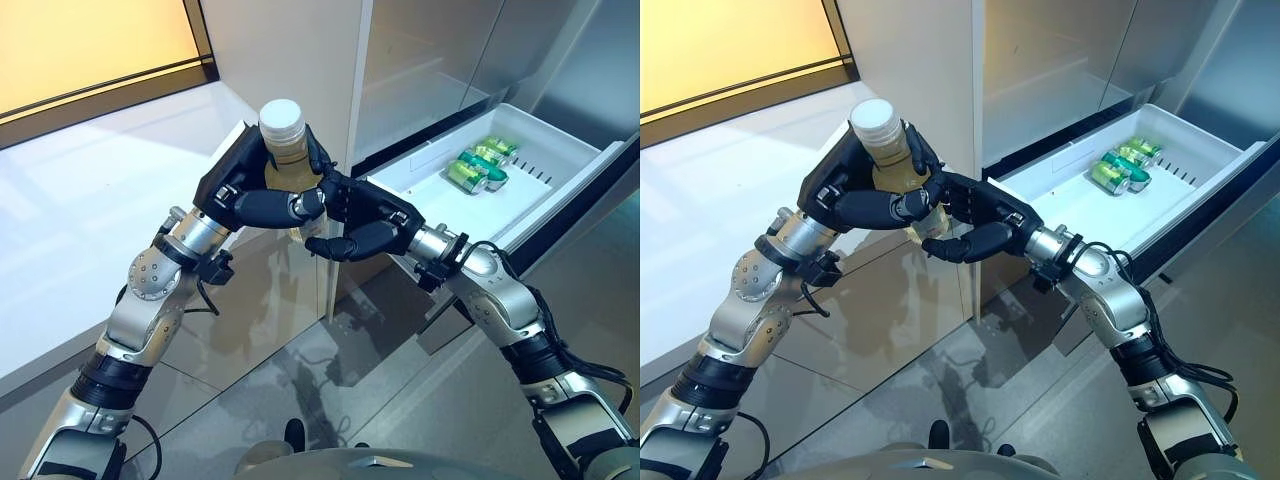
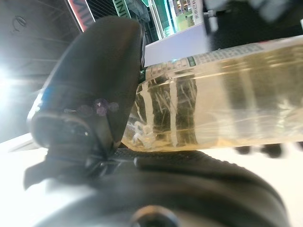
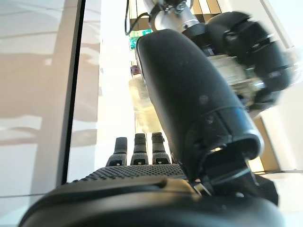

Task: Put drinks into fridge and close the fridge

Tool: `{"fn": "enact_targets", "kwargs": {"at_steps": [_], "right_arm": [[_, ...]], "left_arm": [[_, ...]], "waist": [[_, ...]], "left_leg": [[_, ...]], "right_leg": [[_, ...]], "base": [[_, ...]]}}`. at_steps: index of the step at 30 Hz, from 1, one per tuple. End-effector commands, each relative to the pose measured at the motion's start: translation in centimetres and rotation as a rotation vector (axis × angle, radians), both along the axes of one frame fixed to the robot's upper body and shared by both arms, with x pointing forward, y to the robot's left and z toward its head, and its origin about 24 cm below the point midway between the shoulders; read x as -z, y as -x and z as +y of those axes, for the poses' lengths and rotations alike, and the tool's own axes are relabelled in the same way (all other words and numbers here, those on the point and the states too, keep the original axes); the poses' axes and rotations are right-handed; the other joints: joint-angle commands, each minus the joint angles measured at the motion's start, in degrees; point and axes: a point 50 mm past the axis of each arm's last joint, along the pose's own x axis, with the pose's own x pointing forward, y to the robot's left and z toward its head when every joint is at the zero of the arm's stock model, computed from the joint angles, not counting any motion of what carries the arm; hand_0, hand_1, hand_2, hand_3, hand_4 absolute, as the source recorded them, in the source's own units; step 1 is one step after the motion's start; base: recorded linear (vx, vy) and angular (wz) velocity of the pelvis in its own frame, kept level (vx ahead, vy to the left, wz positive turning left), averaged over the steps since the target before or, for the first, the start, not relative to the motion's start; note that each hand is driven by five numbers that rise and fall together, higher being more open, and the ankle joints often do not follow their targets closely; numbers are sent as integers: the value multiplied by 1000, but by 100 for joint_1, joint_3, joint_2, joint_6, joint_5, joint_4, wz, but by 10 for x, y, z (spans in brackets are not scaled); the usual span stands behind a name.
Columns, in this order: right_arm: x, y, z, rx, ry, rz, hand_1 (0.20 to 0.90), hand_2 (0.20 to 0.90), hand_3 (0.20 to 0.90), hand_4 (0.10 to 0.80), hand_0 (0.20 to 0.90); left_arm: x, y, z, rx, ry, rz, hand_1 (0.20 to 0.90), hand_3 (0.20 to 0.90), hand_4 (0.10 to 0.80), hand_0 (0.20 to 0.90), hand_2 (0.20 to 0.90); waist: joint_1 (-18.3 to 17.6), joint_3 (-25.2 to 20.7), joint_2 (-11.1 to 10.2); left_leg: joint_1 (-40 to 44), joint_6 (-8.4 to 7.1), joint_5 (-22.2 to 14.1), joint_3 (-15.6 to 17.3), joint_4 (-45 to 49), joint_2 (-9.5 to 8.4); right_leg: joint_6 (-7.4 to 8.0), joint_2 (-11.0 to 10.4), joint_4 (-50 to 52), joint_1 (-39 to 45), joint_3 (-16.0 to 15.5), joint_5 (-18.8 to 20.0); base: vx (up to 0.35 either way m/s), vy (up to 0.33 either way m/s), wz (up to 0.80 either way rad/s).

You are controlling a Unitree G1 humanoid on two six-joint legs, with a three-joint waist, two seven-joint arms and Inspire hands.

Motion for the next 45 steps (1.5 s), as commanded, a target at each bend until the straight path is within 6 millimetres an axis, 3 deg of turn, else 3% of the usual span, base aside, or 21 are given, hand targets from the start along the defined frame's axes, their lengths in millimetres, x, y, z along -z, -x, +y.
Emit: {"fn": "enact_targets", "kwargs": {"at_steps": [1,10,26,27,28,29,45], "right_arm": [[-52,-7,21,-88,-145,-170,900,900,900,800,900],[-58,-7,34,-119,-129,-195,900,900,900,800,900],[-62,-6,41,-154,-102,-206,900,900,900,800,900],[-62,-5,41,-159,-101,-204,813,813,798,698,813],[-61,-5,42,-162,-100,-202,674,674,636,536,674],[-61,-5,42,-162,-100,-197,300,300,200,100,300],[-65,-7,43,-150,-114,-211,300,300,200,100,300]], "left_arm": [[-68,10,-20,143,132,-307,300,200,100,300,300],[-63,8,-30,175,113,-273,300,200,100,300,300],[-58,5,-35,222,79,-210,300,200,100,300,300],[-57,5,-35,226,78,-206,300,200,100,300,300],[-56,5,-36,229,78,-202,300,200,100,300,300],[-56,5,-36,231,80,-199,300,200,100,300,300],[-52,3,-38,238,76,-167,300,200,100,300,300]], "waist": [[24,-663,-21],[46,-666,-25],[48,-643,-8],[46,-641,-9],[46,-641,-8],[48,-645,-9],[53,-636,-2]], "left_leg": [[315,-138,-851,-326,7,-45],[312,-128,-853,-327,7,-45],[330,-112,-845,-321,7,-47],[335,-111,-845,-315,7,-45],[336,-112,-844,-313,7,-42],[338,-112,-843,-306,7,-39],[357,-113,-841,-330,7,-37]], "right_leg": [[470,-147,48,-147,195,85],[463,-140,45,-152,201,90],[458,-134,47,-144,222,100],[456,-135,48,-140,220,99],[455,-136,49,-139,221,98],[457,-137,47,-134,221,98],[454,-131,48,-116,217,108]], "base": [[0,0,0],[0,0,0],[0,0,0],[0,0,0],[0,0,0],[0,0,0],[0,0,0]]}}
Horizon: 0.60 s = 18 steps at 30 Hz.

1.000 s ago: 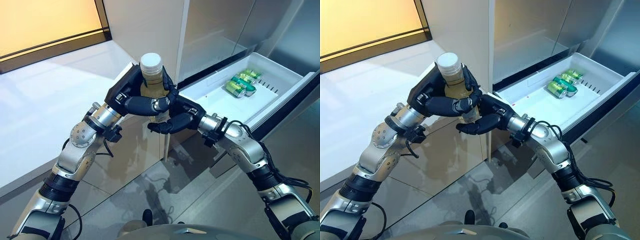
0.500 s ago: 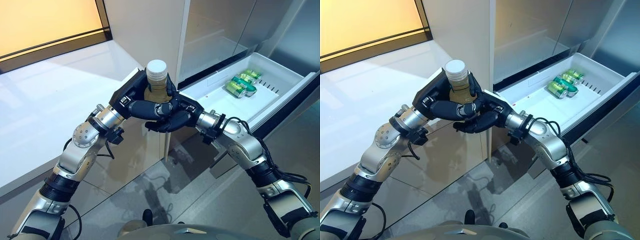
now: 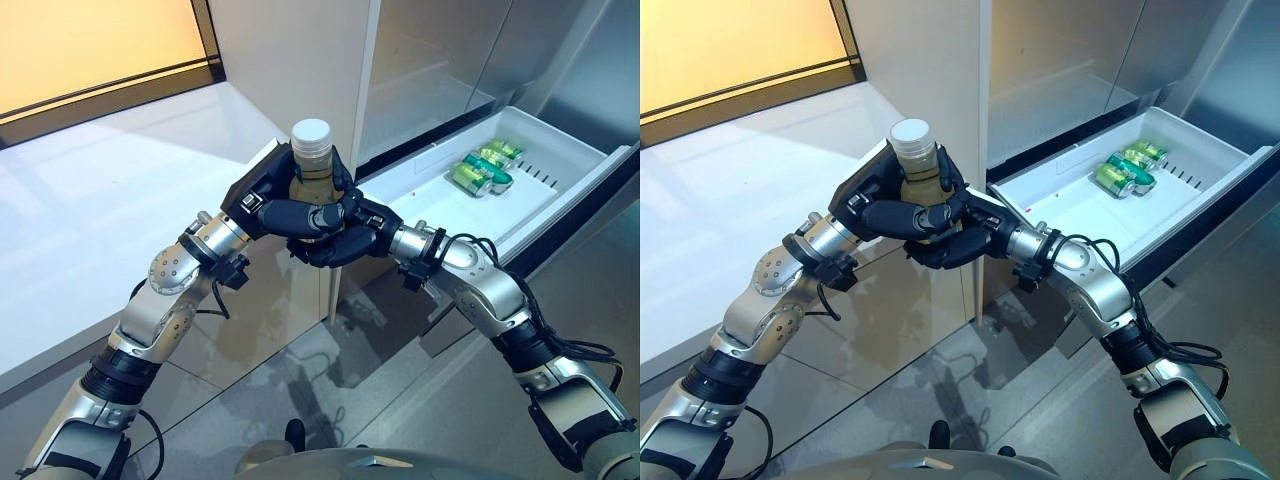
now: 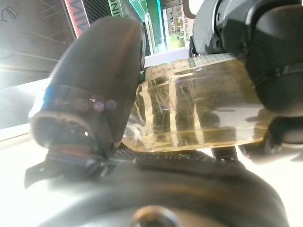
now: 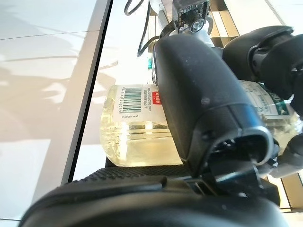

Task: Put drinks into fridge and close the fridge

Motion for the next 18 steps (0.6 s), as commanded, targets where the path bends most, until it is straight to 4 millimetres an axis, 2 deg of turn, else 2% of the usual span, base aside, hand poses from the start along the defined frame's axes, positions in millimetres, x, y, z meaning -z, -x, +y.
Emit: {"fn": "enact_targets", "kwargs": {"at_steps": [1,2,3,4,10,18], "right_arm": [[-62,-6,21,-84,-221,-179,300,300,200,100,300],[-63,-6,20,-79,-223,-185,300,300,200,100,300],[-64,-6,19,-73,-226,-190,300,300,200,100,300],[-65,-6,18,-70,-227,-195,300,300,200,100,300],[-77,-7,7,-12,-245,-271,300,300,200,100,300],[-105,0,-18,75,-298,-422,300,300,200,100,300]], "left_arm": [[-71,7,-21,126,144,-335,300,200,100,300,300],[-72,6,-19,118,149,-337,778,757,657,778,778],[-72,7,-18,109,153,-342,778,757,657,778,778],[-72,7,-18,106,155,-346,900,900,800,900,900],[-74,7,-11,120,237,-313,900,900,800,900,900],[-73,10,12,6,281,-356,900,900,800,900,900]], "waist": [[-22,-635,-2],[-21,-642,-2],[-22,-645,-5],[-22,-646,-7],[-30,-651,-14],[-67,-688,-29]], "left_leg": [[333,-117,-844,-314,7,-34],[333,-116,-847,-318,7,-35],[331,-116,-848,-320,7,-34],[330,-116,-848,-321,7,-34],[272,-125,-774,-329,7,-41],[250,-116,-787,-336,7,-49]], "right_leg": [[455,-132,47,-152,227,109],[455,-131,46,-154,225,108],[456,-130,46,-157,225,108],[456,-129,45,-158,227,108],[445,-129,53,-213,235,159],[444,-113,62,-254,289,156]], "base": [[0,0,0],[0,0,0],[0,0,0],[0,0,0],[-17,2,0],[0,0,0]]}}
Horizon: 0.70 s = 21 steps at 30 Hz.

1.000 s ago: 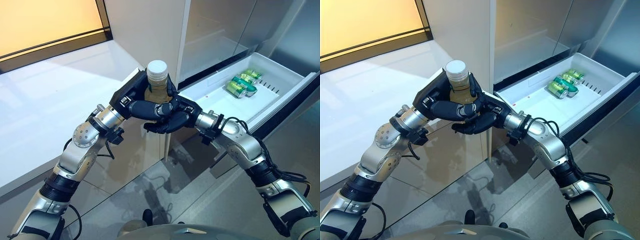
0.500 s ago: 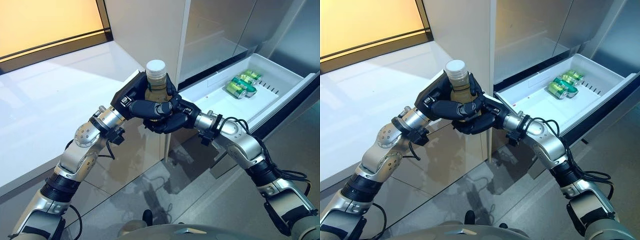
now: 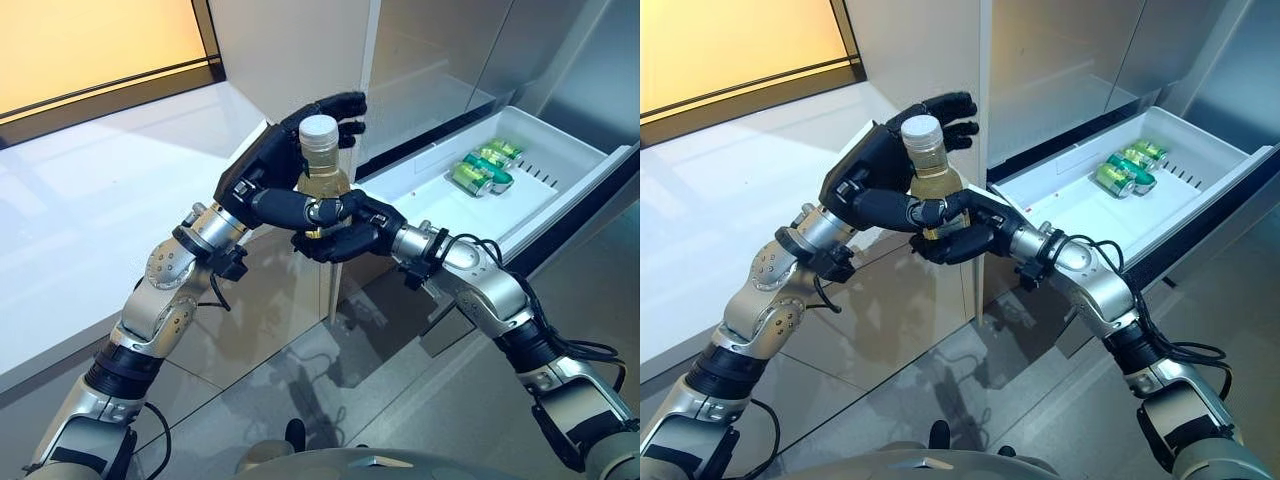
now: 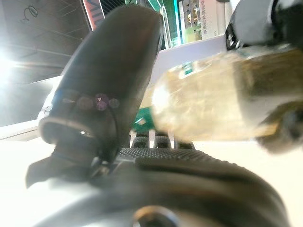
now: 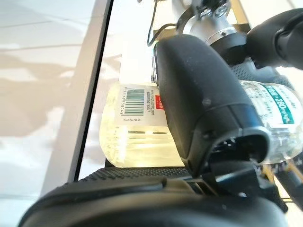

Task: Put drinks into fridge and close the fridge

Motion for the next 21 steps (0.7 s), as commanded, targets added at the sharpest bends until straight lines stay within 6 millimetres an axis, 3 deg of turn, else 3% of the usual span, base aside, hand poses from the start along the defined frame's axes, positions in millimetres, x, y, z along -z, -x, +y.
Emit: {"fn": "enact_targets", "kwargs": {"at_steps": [1,8,14,21], "right_arm": [[-108,6,-8,-4,-331,-454,300,300,200,100,300],[-131,22,-26,59,-409,-598,300,300,200,100,300],[-143,38,-38,115,-415,-700,300,300,200,100,300],[-148,49,-57,186,-390,-745,300,300,200,100,300]], "left_arm": [[-55,12,9,34,189,-284,900,900,800,900,900],[-40,15,19,138,377,-153,900,900,800,900,900],[-3,25,-5,517,672,104,900,900,800,900,900],[32,41,-25,782,875,272,900,900,800,900,900]], "waist": [[-63,-691,-33],[-106,-708,-45],[-195,-690,-78],[-284,-668,-103]], "left_leg": [[264,-115,-792,-341,8,-51],[266,-108,-811,-330,8,-42],[283,-86,-858,-319,8,-48],[260,-83,-870,-260,8,-51]], "right_leg": [[444,-110,61,-231,292,156],[437,-88,61,-251,358,163],[425,-75,76,-276,438,174],[410,-68,87,-345,544,223]], "base": [[0,0,0],[0,0,0],[0,0,0],[-16,12,-5]]}}
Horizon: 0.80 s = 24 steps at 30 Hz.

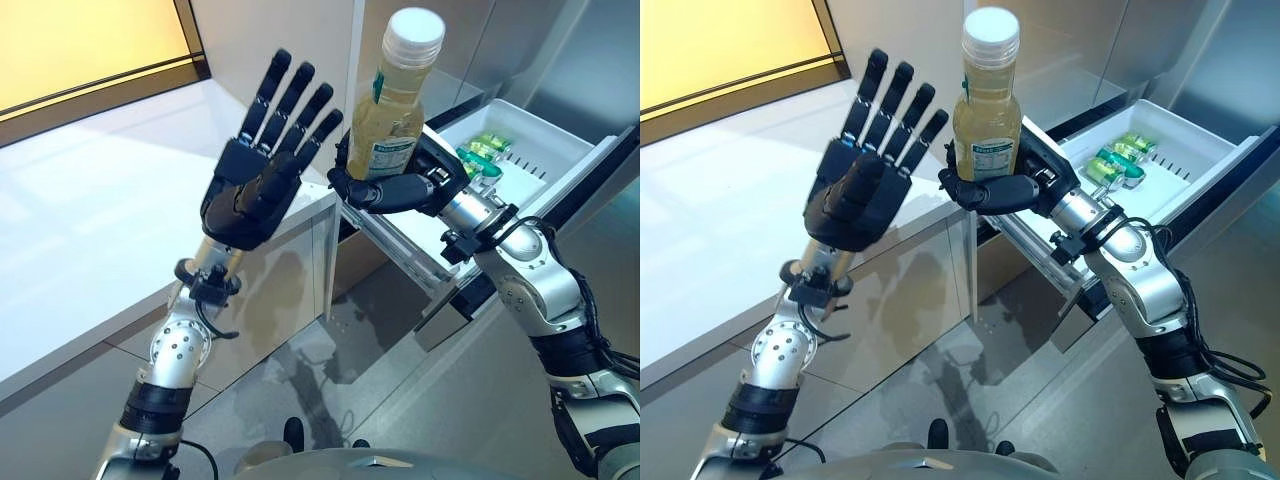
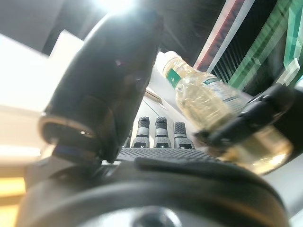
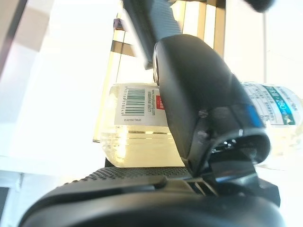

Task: Put drinks into fridge and close the fridge

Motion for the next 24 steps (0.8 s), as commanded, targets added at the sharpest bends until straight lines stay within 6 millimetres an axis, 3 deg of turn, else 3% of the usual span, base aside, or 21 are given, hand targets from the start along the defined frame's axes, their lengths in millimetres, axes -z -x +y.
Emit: {"fn": "enact_targets", "kwargs": {"at_steps": [1,6,14,24], "right_arm": [[-76,32,-25,42,-184,-416,300,300,200,100,300],[-69,37,-39,89,-172,-410,300,300,200,100,300],[-45,50,-75,190,-158,-332,300,300,200,100,300],[-30,64,-109,319,-173,-299,300,300,200,100,300]], "left_arm": [[-8,17,-16,228,153,-131,900,900,800,900,900],[18,26,-19,323,235,-39,900,900,800,900,900],[109,43,-3,138,97,278,900,900,800,900,900],[185,81,6,81,18,613,900,900,800,900,900]], "waist": [[-77,-677,-80],[-142,-626,-80],[-259,-557,-105],[-374,-532,-122]], "left_leg": [[285,-84,-858,-305,9,-53],[283,-92,-905,-222,9,-41],[196,-114,-880,-45,9,-6],[147,-114,-923,134,9,24]], "right_leg": [[413,-65,83,-273,425,237],[426,-55,60,-290,481,252],[481,-41,25,-396,565,322],[533,4,37,-492,676,296]], "base": [[-27,9,-9],[-21,7,-6],[-40,12,-9],[-13,10,-9]]}}
